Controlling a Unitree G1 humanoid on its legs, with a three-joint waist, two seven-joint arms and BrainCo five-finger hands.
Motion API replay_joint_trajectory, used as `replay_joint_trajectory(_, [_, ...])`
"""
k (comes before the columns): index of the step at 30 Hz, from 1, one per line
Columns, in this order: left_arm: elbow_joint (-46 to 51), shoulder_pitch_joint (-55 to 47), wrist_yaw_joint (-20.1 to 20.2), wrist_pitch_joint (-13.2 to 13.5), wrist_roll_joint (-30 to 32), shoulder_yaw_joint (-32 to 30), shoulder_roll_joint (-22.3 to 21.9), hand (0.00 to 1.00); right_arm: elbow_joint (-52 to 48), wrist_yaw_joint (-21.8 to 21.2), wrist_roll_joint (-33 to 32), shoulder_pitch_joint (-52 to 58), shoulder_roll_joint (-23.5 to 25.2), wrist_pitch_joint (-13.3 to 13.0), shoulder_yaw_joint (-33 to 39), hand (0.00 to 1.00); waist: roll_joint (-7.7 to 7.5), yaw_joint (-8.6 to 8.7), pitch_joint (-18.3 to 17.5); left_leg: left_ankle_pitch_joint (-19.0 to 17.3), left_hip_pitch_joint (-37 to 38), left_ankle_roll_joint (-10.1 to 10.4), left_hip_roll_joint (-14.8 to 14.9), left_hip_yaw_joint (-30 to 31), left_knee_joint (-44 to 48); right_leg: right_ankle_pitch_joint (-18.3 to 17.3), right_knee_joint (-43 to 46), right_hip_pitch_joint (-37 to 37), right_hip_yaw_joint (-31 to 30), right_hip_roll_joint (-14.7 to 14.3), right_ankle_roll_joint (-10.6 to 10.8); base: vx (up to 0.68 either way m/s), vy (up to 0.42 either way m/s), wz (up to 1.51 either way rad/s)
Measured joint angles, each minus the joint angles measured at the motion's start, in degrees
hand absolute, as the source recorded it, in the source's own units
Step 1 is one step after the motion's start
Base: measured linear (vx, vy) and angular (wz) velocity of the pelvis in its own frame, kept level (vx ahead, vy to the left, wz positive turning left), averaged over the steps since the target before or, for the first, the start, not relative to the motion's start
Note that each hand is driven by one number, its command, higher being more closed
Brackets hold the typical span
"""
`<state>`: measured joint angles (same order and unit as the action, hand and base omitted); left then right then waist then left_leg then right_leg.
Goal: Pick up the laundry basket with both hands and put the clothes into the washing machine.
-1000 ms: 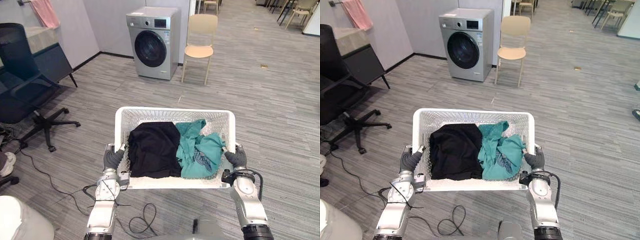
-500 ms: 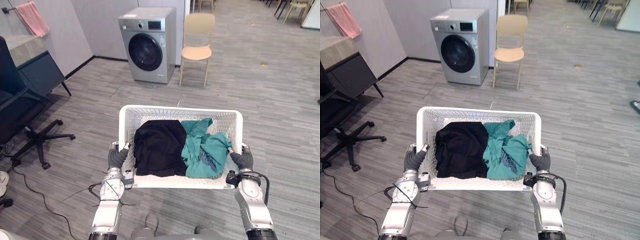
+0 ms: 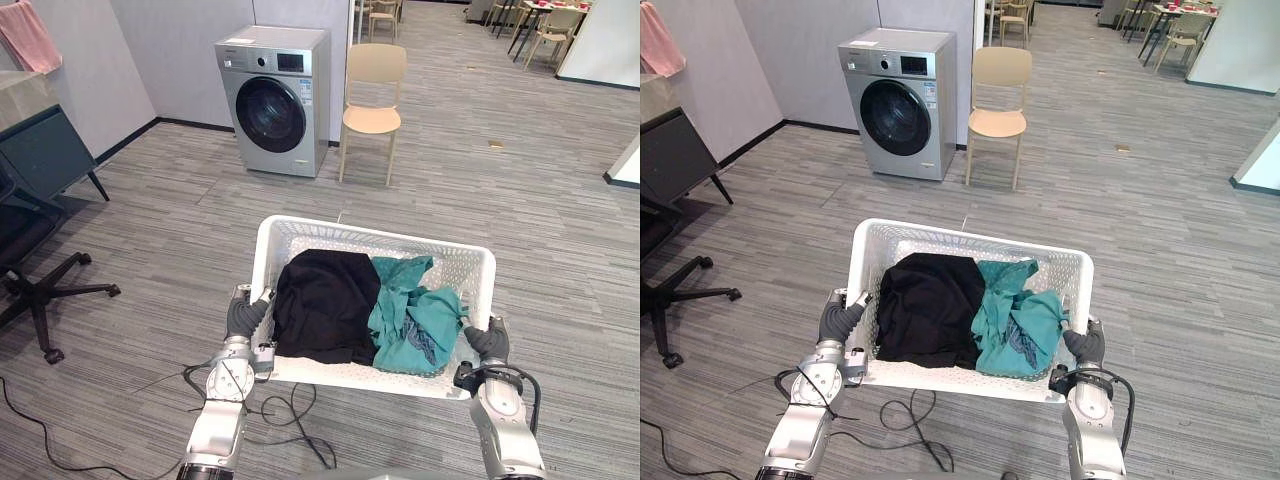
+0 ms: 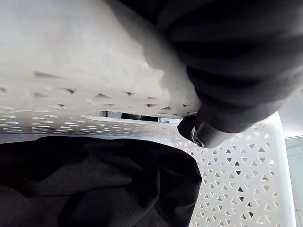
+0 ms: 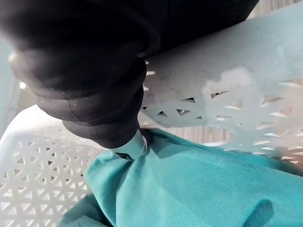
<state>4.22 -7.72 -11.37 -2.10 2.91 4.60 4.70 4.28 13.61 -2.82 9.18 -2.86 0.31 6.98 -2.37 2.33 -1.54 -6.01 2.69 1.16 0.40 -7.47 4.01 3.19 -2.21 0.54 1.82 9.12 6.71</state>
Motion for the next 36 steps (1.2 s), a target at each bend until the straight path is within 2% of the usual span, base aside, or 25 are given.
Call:
replay_joint_trajectory(13, [0.8, -0.2, 0.2, 0.0, 0.2, -2.2, -0.3, 1.0, 2.3, 0.0, -1.8, -0.6, 1.2, -1.9, 0.5, 1.0, -0.1, 0.05, 0.2, 0.0, -0.6, 0.4, 1.5, -2.0, -0.9, 0.5, 1.2, -2.8, -2.1, -1.6, -0.7, -0.01, -0.012, -0.09])
replay_joint_trajectory(15, [0.8, -0.2, 0.2, 0.0, 0.6, -2.8, -0.3, 1.0, 2.2, 0.0, -1.8, -0.5, 1.9, -1.9, 0.5, 1.0, -0.06, 0.15, 0.5, -2.2, -2.4, 1.0, 3.1, -1.8, 3.3, 0.6, 1.4, -2.7, -1.9, -2.9, -1.0, -0.02, -0.095, -0.02])
replay_joint_trajectory(17, [0.9, -0.1, 0.2, 0.2, 0.7, -3.4, -0.4, 1.0, 1.2, 0.0, -1.8, -0.6, 1.9, -1.9, 0.4, 1.0, 1.14, 0.06, 3.1, -7.6, -5.5, 2.0, 7.4, -1.0, 14.2, -0.7, 2.6, -1.1, -1.0, -6.1, -2.7, 0.0, -0.111, -0.01])
replay_joint_trajectory(18, [1.0, -0.3, 0.2, 0.2, 0.7, -4.3, -0.6, 1.0, 0.3, 0.1, -1.8, -0.1, 2.1, -1.9, -0.6, 1.0, 1.37, -0.23, 4.9, -8.7, -5.2, 2.1, 9.6, -0.7, 18.2, -2.7, 4.2, 0.2, -0.5, -7.7, -3.5, 0.0, -0.099, 0.05])
replay_joint_trajectory(19, [1.1, -0.4, 0.2, 0.2, 0.7, -5.1, -0.7, 1.0, -1.2, 0.1, -1.8, 0.5, 2.5, -1.7, -1.4, 1.0, 1.1, -0.31, 6.5, -8.6, -7.1, 1.1, 10.6, 0.4, 24.5, -4.7, 6.2, 0.1, -0.7, -8.1, -4.2, -0.03, -0.107, 0.01])
replay_joint_trajectory(20, [1.9, -1.0, 0.2, 0.2, 0.7, -6.0, -1.1, 1.0, -3.5, 0.0, -1.8, 1.3, 2.3, -1.4, -1.8, 1.0, 1.24, -0.59, 7.7, -7.6, -10.6, -3.4, 11.6, 1.9, 33.2, -6.5, 9.0, -0.2, -0.8, -9.0, -5.0, -0.04, -0.121, -0.22])
replay_joint_trajectory(21, [4.5, -3.0, 0.3, 0.2, 0.6, -6.9, -1.8, 1.0, -6.5, -0.1, -1.8, 2.7, 1.7, -1.3, -2.9, 1.0, 1.86, -1.53, 8.6, -3.9, -15.3, -9.2, 12.4, 3.3, 42.9, -8.2, 11.7, -0.8, -1.9, -10.3, -6.1, -0.02, -0.145, -0.45])
replay_joint_trajectory(22, [5.8, -3.9, 0.3, 0.3, 0.5, -7.1, -2.1, 1.0, -7.6, -0.2, -1.8, 3.0, 1.6, -1.3, -3.0, 1.0, 2.49, -2.05, 9.0, -1.3, -17.3, -11.5, 12.9, 3.8, 46.7, -8.8, 12.1, -0.9, -2.5, -10.9, -6.3, 0.04, -0.144, -0.72])
replay_joint_trajectory(23, [7.1, -4.9, 0.3, 0.8, 0.4, -7.5, -2.4, 1.0, -8.8, -0.5, -1.9, 3.1, 1.3, -1.2, -3.4, 1.0, 2.92, -2.81, 9.1, 4.5, -19.9, -12.7, 13.5, 4.6, 50.7, -9.0, 11.7, -0.9, -3.6, -11.5, -6.8, 0.07, -0.155, -0.82])
replay_joint_trajectory(24, [7.0, -5.0, 0.3, 1.7, 0.4, -7.9, -2.8, 1.0, -9.8, -0.7, -1.9, 3.1, 1.3, -1.1, -3.5, 1.0, 3.89, -3.45, 9.2, 12.1, -22.6, -12.9, 14.0, 5.9, 52.2, -10.2, 10.2, -0.3, -3.7, -12.3, -8.6, 0.11, -0.146, -0.74])
replay_joint_trajectory(25, [7.2, -4.8, 0.4, 2.0, 0.3, -8.2, -2.9, 1.0, -10.2, -0.8, -1.9, 2.7, 1.3, -1.0, -3.5, 1.0, 3.67, -3.65, 9.3, 13.8, -23.2, -12.8, 14.5, 6.1, 52.7, -10.9, 12.5, -1.2, -3.1, -12.5, -9.4, 0.18, -0.149, -0.67])
replay_joint_trajectory(26, [7.9, -4.9, 0.7, 3.0, -0.1, -8.7, -2.3, 1.0, -11.1, -1.3, -2.1, 2.1, 2.3, -1.0, -3.9, 1.0, 2.13, -4.32, 10.2, 14.8, -26.9, -10.0, 12.1, 6.4, 56.6, -15.2, 19.8, -2.8, -2.8, -10.3, -12.0, 0.25, -0.106, -0.39])
replay_joint_trajectory(27, [7.1, -4.7, 1.3, 3.7, -0.1, -8.4, -3.8, 1.0, -11.0, -1.3, -2.3, 1.3, 0.9, -0.9, -3.1, 1.0, 3.5, -4.14, 11.8, 4.2, -27.6, -5.3, 8.8, 10.2, 56.1, -17.0, 21.9, -3.0, -3.8, -10.9, -9.1, 0.21, -0.053, -0.42])
replay_joint_trajectory(28, [6.7, -4.8, 1.4, 3.6, -0.1, -8.4, -4.9, 1.0, -10.4, -1.4, -2.3, 1.1, 0.2, -0.9, -2.8, 1.0, 4.04, -4.26, 11.7, 0.6, -27.6, -3.9, 6.8, 11.2, 53.4, -17.8, 23.2, -3.7, -4.5, -10.9, -9.4, 0.17, -0.01, -0.47])
replay_joint_trajectory(29, [6.3, -5.2, 1.4, 3.3, 0.0, -8.2, -5.4, 1.0, -10.1, -1.5, -2.3, 0.8, -0.6, -0.2, -2.8, 1.0, 4.43, -4.92, 11.4, -3.7, -28.0, -1.8, 2.9, 12.3, 46.4, -19.0, 24.5, -4.9, -6.0, -10.5, -9.5, 0.13, 0.031, -0.52])
replay_joint_trajectory(30, [6.3, -5.4, 1.4, 3.3, 0.0, -8.2, -5.5, 1.0, -9.9, -1.5, -2.3, 0.5, -0.6, 0.2, -2.9, 1.0, 4.37, -4.97, 11.5, -4.5, -28.0, -0.5, 1.3, 12.3, 41.8, -19.4, 24.6, -5.1, -6.7, -10.2, -9.7, 0.21, 0.019, -0.59])
replay_joint_trajectory(31, [6.3, -5.4, 1.4, 3.3, 0.0, -8.2, -5.5, 1.0, -9.2, -1.5, -2.3, -0.1, -0.7, 0.3, -3.1, 1.0, 4.21, -5.1, 11.6, -4.1, -28.0, 0.7, -1.0, 12.5, 31.2, -20.4, 24.6, -5.2, -8.1, -9.8, -9.6, 0.28, 0.024, -0.59])
replay_joint_trajectory(32, [6.4, -5.4, 1.4, 3.3, 0.0, -8.4, -5.6, 1.0, -8.7, -1.5, -2.3, -0.7, -0.7, 0.3, -3.2, 1.0, 4.49, -5.88, 11.4, -3.0, -27.9, 2.3, -1.5, 13.1, 22.6, -21.9, 25.2, -5.2, -9.4, -10.0, -9.3, 0.31, 0.043, -0.7])
replay_joint_trajectory(33, [6.4, -5.4, 1.4, 3.3, 0.0, -8.6, -5.6, 1.0, -8.3, -1.5, -2.3, -1.0, -0.7, 0.3, -3.3, 1.0, 4.43, -6.45, 11.3, -2.5, -27.7, 2.8, -1.5, 13.1, 20.4, -23.0, 26.0, -5.0, -10.3, -10.0, -9.1, 0.47, 0.123, -0.81])
replay_joint_trajectory(34, [6.4, -6.2, 1.4, 3.2, 0.0, -8.8, -5.5, 1.0, -7.7, -1.7, -2.1, -1.3, -0.7, 0.7, -3.8, 1.0, 3.91, -6.68, 10.4, -1.9, -27.6, 3.1, -1.6, 12.9, 19.5, -25.7, 27.6, -4.2, -11.9, -9.8, -8.8, 0.45, 0.142, -0.72])
replay_joint_trajectory(35, [6.2, -7.6, 1.4, 3.2, -0.1, -9.1, -5.0, 1.0, -7.0, -1.8, -1.5, -0.6, -0.1, 1.1, -4.5, 1.0, 2.21, -6.46, 8.8, -0.2, -26.1, 2.0, -3.3, 11.1, 21.2, -28.0, 29.2, -2.8, -13.0, -8.1, -7.6, 0.48, 0.149, -0.68])
replay_joint_trajectory(36, [6.1, -8.0, 1.4, 3.1, 0.0, -9.1, -5.0, 1.0, -6.7, -2.0, -1.3, -0.3, 0.1, 1.1, -4.9, 1.0, 1.16, -6.48, 8.2, -0.1, -25.1, 1.8, -3.6, 10.1, 21.6, -27.7, 32.8, -3.2, -13.6, -7.8, -6.6, 0.54, 0.095, -0.72])
